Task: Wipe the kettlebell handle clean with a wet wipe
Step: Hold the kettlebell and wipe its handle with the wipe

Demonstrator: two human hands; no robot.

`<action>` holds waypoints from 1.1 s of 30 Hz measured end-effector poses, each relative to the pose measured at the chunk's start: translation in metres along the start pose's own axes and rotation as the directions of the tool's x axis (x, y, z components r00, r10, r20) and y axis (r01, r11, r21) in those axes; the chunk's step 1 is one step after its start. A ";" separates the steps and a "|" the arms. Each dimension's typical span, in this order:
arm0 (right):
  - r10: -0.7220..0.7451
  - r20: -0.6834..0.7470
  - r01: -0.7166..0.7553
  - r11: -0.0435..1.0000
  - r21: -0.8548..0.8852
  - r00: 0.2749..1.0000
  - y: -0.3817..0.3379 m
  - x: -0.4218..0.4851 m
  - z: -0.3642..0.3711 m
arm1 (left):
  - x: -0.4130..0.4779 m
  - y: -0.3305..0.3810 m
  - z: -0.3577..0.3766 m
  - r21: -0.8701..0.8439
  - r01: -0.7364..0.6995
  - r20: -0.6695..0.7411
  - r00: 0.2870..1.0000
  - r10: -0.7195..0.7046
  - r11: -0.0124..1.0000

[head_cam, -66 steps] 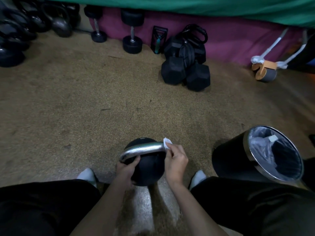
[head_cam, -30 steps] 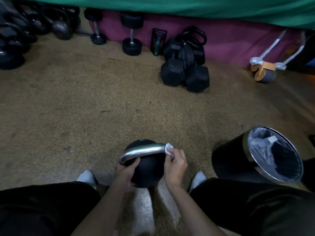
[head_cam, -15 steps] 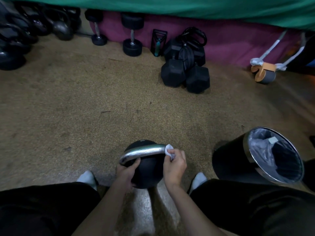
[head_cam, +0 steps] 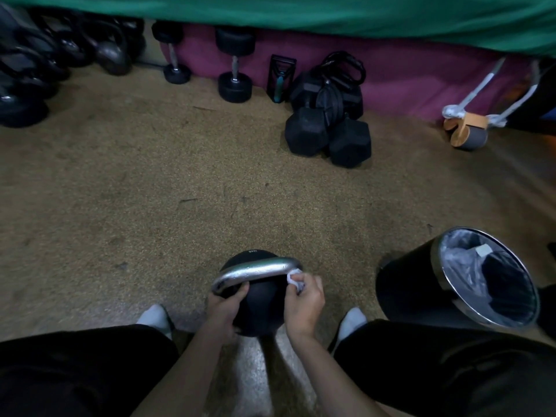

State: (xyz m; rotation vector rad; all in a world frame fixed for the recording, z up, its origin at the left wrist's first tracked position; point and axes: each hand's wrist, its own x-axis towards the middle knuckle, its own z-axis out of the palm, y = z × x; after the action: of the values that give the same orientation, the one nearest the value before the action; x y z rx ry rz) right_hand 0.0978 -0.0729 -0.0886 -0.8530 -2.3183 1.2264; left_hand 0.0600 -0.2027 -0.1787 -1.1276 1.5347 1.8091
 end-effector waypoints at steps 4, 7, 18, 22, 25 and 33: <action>0.004 -0.038 -0.003 1.000 0.028 0.999 -0.003 0.000 -0.002 | -0.005 0.005 0.000 0.015 0.013 0.002 1.000 -0.013 1.000; 0.006 -0.032 -0.005 0.999 0.048 0.999 -0.007 -0.002 -0.002 | -0.002 0.003 0.001 0.022 0.033 -0.011 0.999 -0.033 0.999; 0.010 -0.047 -0.009 1.000 0.028 0.999 -0.012 0.004 -0.008 | 0.001 0.000 0.001 0.013 0.026 -0.012 1.000 -0.026 1.000; -0.083 -0.001 0.083 0.997 0.004 0.997 -0.023 0.005 -0.013 | 0.004 0.000 0.001 0.022 0.026 0.001 1.000 -0.026 0.999; -0.093 0.033 0.092 0.996 0.018 0.995 -0.029 0.013 -0.015 | 0.001 0.002 0.000 0.016 0.037 -0.001 0.999 -0.037 0.999; -0.145 0.139 0.157 0.985 -0.076 0.980 -0.033 0.019 -0.020 | 0.015 -0.005 -0.001 0.019 0.027 0.003 1.000 -0.027 0.999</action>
State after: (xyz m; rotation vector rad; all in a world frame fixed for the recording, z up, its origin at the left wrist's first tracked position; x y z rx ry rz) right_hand 0.0841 -0.0621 -0.0492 -0.6258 -2.5068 1.1576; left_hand 0.0568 -0.2046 -0.1937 -1.1302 1.5243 1.7746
